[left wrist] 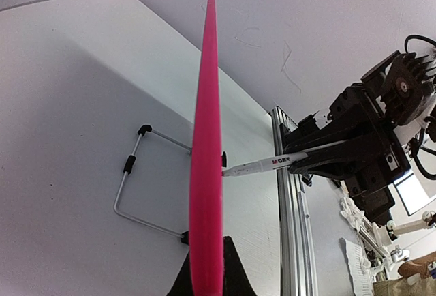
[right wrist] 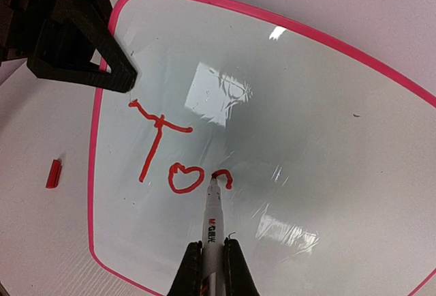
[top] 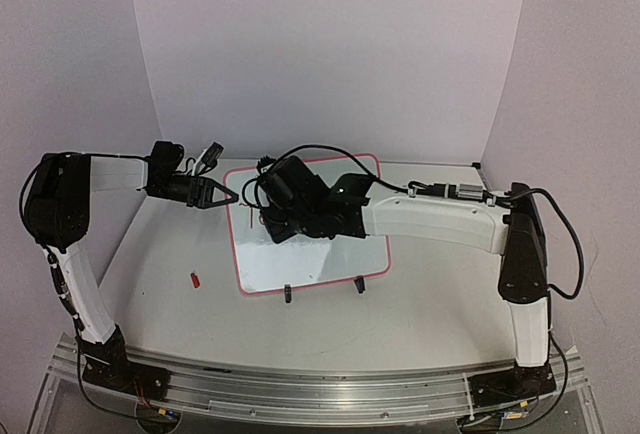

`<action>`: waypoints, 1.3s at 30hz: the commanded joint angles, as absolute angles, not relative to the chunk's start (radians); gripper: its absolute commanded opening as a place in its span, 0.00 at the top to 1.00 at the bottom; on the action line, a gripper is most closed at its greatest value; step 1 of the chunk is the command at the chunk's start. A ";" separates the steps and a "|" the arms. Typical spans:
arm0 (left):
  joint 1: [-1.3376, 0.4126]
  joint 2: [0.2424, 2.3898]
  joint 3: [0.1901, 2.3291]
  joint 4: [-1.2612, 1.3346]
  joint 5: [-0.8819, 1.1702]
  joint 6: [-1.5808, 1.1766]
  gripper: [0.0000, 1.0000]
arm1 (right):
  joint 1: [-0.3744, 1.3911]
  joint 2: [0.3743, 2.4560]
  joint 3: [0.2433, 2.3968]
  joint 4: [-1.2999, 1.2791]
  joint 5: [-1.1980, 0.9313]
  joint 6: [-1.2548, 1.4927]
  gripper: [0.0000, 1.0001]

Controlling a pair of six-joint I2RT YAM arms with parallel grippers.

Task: Write a sentence on the whiteboard
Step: Write on the whiteboard with the whiteboard.

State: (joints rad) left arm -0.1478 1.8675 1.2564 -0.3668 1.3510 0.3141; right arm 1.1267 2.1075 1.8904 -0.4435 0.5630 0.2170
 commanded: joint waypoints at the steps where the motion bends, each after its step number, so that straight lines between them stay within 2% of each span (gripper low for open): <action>1: -0.176 1.876 1.251 -0.370 1.288 0.404 1.00 | 1.119 2.118 1.893 -0.478 0.551 0.243 1.00; 19: -0.176 1.878 1.253 -0.373 1.288 0.405 1.00 | 1.119 2.088 1.850 -0.523 0.571 0.263 1.00; 39: -0.176 1.879 1.252 -0.375 1.290 0.409 1.00 | 1.119 2.100 1.905 -0.522 0.647 0.209 1.00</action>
State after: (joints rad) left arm -0.1478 1.8675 1.2564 -0.3672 1.3488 0.3119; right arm 1.1375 2.1075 1.8719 -0.4867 0.5708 0.2287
